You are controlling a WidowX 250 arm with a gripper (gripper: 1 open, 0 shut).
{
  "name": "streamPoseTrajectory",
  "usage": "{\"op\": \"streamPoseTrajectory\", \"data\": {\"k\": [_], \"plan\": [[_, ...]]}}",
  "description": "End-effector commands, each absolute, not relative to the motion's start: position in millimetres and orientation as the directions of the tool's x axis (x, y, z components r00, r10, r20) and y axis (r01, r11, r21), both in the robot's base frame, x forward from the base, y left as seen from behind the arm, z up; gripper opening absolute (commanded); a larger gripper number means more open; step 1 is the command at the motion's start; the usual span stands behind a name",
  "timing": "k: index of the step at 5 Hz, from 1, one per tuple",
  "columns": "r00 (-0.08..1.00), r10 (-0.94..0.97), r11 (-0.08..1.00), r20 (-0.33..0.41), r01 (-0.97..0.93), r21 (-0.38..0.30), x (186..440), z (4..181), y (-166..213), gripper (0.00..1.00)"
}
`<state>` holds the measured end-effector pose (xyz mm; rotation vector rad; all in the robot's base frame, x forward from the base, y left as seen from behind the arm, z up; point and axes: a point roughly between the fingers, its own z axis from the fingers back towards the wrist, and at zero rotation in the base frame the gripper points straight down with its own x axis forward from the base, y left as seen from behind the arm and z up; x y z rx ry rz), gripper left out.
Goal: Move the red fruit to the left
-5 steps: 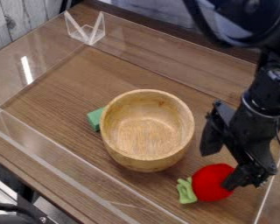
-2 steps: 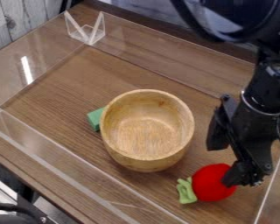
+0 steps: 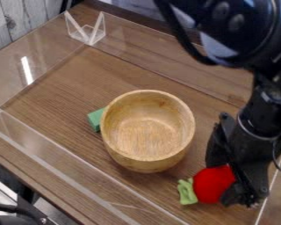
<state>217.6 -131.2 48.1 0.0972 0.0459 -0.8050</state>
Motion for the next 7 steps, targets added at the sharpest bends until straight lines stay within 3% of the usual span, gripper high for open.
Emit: {"op": "streamPoseTrajectory", "data": {"k": [1,2,5,7], "plan": [[0.708,-0.706,0.703,-0.035,0.705,0.094,223,61.2,-141,1.00],[0.748,-0.662,0.743,-0.031,0.662,0.100,225,67.2,-134,0.00],[0.900,-0.435,0.891,0.035,0.424,0.165,241,128.0,-96,0.00],[0.995,-0.071,0.980,0.070,0.056,0.192,260,152.1,-20,0.00]]}}
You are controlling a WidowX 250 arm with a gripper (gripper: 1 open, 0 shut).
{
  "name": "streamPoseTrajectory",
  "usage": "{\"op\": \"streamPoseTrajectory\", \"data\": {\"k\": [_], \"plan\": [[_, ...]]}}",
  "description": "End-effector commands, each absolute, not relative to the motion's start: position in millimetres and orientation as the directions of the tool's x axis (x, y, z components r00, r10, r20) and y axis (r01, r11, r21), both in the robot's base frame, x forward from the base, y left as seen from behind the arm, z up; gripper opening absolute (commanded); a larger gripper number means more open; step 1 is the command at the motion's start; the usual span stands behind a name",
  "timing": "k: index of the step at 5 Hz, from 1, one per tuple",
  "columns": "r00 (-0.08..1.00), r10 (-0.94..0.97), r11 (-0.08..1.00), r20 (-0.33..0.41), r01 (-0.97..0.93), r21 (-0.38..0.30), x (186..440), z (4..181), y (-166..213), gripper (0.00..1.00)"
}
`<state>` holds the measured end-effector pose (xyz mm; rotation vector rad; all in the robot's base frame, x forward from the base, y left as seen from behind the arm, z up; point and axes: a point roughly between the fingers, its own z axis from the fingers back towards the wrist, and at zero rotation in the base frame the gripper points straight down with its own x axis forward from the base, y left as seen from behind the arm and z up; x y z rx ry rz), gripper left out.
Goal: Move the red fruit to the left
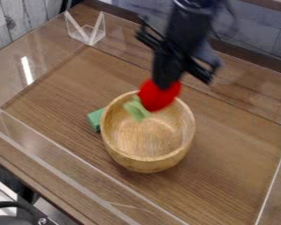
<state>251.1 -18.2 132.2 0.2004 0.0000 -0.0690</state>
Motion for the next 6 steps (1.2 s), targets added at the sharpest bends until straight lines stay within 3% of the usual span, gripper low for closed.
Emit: {"op": "streamPoseTrajectory", "data": {"k": [1,2,3,4,6], "plan": [[0.991,0.104,0.972,0.085,-0.120,0.204,268,155.2,22,0.00],[0.976,0.195,0.955,0.092,-0.211,0.209,273,150.7,61,0.00],[0.973,0.211,0.950,0.099,-0.228,0.213,288,149.1,88,1.00],[0.968,0.229,0.944,0.102,-0.246,0.218,302,144.1,106,0.00],[0.951,0.293,0.925,0.098,-0.308,0.225,310,128.3,149,0.00]]}}
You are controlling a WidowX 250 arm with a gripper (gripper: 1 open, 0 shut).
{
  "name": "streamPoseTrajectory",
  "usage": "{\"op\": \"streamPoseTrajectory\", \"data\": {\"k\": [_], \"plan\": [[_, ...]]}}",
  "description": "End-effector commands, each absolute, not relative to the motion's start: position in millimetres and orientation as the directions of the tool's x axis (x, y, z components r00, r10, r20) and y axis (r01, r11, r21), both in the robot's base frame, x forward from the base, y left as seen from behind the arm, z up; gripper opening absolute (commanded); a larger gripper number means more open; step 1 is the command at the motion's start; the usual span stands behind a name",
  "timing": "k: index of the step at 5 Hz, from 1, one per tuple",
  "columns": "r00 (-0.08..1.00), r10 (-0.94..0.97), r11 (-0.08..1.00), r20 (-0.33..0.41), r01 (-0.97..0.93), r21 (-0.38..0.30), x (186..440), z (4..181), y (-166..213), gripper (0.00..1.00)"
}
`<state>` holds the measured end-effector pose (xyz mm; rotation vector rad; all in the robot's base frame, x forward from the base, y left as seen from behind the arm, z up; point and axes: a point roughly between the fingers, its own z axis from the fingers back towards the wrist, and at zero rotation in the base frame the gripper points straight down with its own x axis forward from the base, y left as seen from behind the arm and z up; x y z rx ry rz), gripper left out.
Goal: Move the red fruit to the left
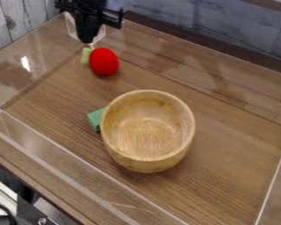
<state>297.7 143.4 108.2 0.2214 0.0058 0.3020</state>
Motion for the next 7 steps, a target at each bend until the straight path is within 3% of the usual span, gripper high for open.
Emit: {"op": "streamPoseTrajectory", "data": {"k": [1,2,3,4,7], "plan": [[0.959,0.268,0.931,0.097,-0.284,0.231,312,129.2,159,1.00],[0.966,0.241,0.937,0.098,-0.258,0.234,314,130.9,166,1.00],[0.963,0.253,0.937,0.095,-0.268,0.225,316,118.5,167,0.00],[0.962,0.256,0.938,0.093,-0.270,0.218,318,107.4,165,1.00],[0.937,0.336,0.919,0.097,-0.349,0.183,318,73.8,162,1.00]]}}
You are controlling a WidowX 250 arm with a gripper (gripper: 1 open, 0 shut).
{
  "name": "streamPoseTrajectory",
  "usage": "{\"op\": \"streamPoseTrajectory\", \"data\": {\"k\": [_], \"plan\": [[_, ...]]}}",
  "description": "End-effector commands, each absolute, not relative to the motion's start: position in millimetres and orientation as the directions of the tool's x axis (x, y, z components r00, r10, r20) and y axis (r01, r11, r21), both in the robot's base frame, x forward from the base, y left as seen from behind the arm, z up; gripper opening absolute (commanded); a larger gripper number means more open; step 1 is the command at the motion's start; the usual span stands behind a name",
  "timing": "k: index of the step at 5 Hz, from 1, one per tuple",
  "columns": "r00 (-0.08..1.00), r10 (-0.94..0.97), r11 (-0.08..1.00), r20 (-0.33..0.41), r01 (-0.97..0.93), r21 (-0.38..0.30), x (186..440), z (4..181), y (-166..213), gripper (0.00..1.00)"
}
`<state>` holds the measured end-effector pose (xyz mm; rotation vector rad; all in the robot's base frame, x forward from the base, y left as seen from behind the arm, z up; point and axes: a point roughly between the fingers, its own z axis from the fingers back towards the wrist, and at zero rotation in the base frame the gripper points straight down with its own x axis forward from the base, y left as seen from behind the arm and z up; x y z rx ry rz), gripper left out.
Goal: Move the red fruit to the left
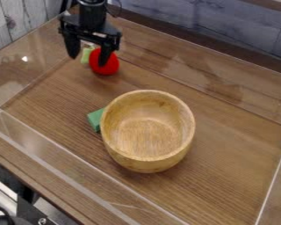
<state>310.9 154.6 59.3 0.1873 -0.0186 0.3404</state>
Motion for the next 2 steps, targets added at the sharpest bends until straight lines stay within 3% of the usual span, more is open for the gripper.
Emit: {"op": "streamPoseTrajectory", "data": {"k": [1,2], "plan": [[0.935,0.341,0.921,0.099,-0.353,0.166,318,66.7,168,1.00],[0.888,0.447,0.875,0.103,-0.459,0.155,318,88.1,160,1.00]]}}
